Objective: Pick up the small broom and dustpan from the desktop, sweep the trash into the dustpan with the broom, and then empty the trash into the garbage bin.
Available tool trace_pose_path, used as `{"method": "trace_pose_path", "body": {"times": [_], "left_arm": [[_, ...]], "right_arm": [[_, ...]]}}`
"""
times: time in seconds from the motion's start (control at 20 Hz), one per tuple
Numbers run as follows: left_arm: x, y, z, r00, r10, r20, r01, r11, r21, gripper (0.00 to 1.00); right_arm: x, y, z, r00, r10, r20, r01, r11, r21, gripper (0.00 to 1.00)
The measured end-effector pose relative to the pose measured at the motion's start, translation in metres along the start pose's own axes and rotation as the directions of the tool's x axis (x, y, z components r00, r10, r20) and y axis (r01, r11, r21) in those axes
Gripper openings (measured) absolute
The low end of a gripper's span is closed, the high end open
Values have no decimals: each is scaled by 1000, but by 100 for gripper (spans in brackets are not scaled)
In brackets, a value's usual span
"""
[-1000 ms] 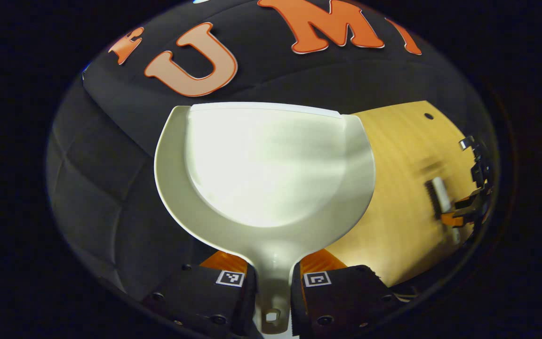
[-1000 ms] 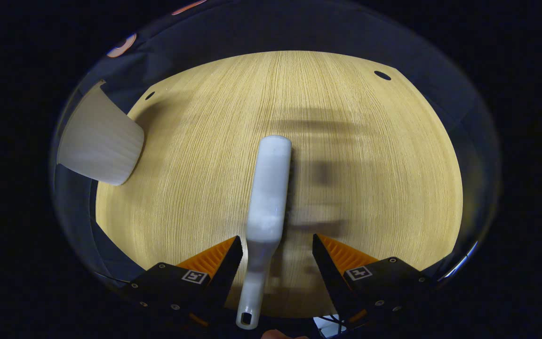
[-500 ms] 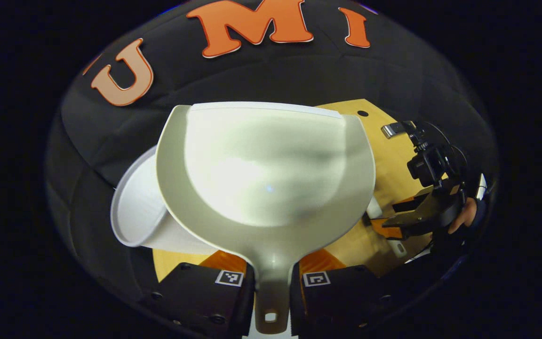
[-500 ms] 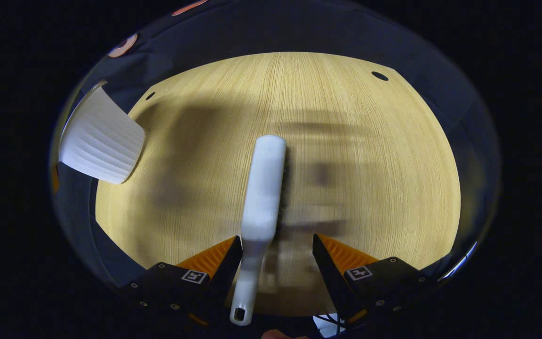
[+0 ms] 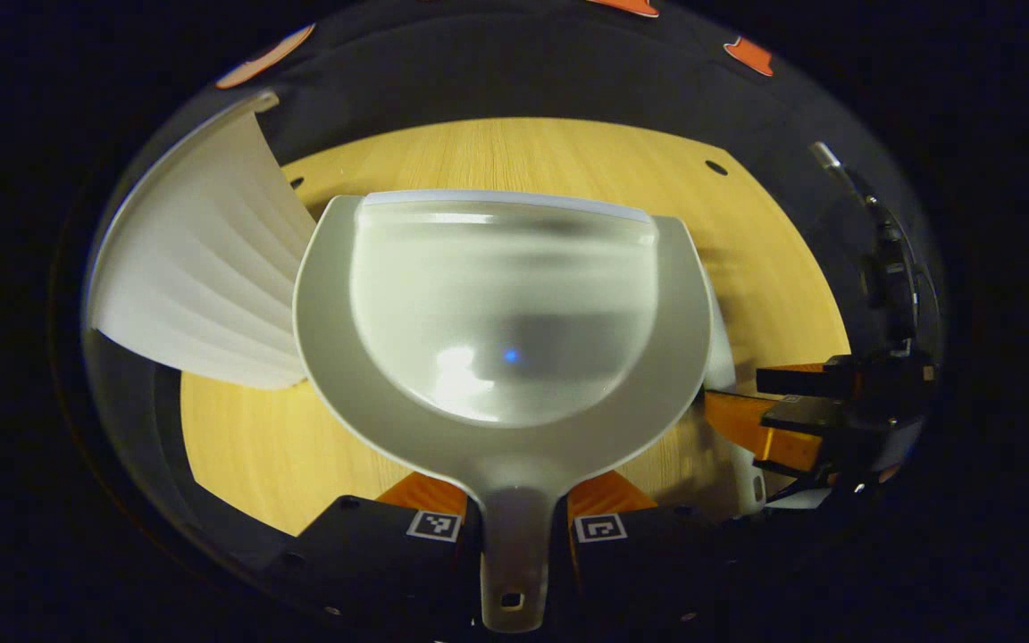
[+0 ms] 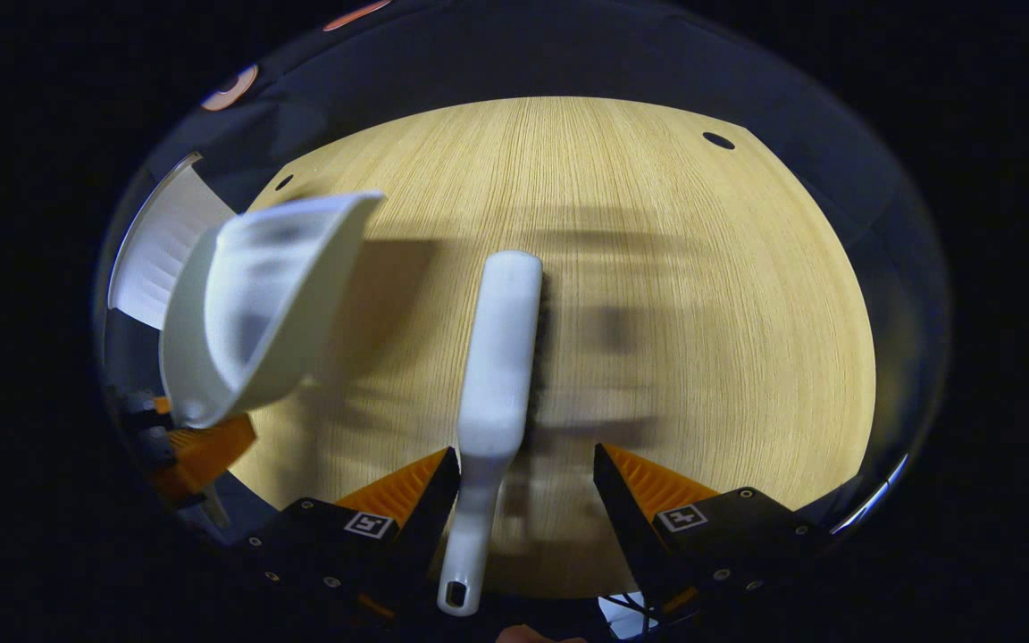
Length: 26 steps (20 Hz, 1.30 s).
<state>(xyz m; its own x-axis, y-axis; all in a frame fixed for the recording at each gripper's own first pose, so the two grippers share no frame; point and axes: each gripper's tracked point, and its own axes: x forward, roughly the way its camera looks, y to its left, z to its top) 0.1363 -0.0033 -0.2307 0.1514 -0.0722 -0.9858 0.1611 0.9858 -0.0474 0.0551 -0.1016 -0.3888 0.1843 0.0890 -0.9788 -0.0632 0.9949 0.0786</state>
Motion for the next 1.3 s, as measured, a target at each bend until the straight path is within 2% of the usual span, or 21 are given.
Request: {"method": "trace_pose_path", "body": {"times": [0.25,0.35,0.65,0.75,0.85,1.0,1.05,1.15,1.3], "left_arm": [[34,-2,-26,992,-49,-118,37,994,-105,32],[41,-1,-18,986,-69,-154,47,988,-144,32],[34,-6,-17,985,-76,-153,55,989,-138,35],[28,-10,-16,988,-80,-135,63,990,-129,38],[24,-8,-20,989,-83,-120,72,993,-95,46],[22,-2,-17,993,-76,-89,72,996,-43,64],[18,1,-15,994,-74,-76,72,997,-34,66],[-5,-8,-16,992,-114,-54,112,993,-42,67],[-39,-8,19,990,-107,89,111,993,-31,68]], "right_arm": [[-1,0,-2,1000,-5,4,5,1000,-4,91],[-2,-2,-3,1000,-10,2,10,1000,4,91],[0,-4,-5,1000,-13,6,13,1000,16,91],[0,-5,-5,1000,-11,9,11,1000,20,91],[0,-5,-3,1000,-11,10,11,1000,21,91],[-7,-5,-1,1000,-8,30,8,1000,22,91],[-12,-6,1,999,-9,42,8,1000,22,92],[-24,-7,9,998,-15,63,14,1000,17,92],[-52,-14,36,983,-43,179,42,999,8,93]]}}
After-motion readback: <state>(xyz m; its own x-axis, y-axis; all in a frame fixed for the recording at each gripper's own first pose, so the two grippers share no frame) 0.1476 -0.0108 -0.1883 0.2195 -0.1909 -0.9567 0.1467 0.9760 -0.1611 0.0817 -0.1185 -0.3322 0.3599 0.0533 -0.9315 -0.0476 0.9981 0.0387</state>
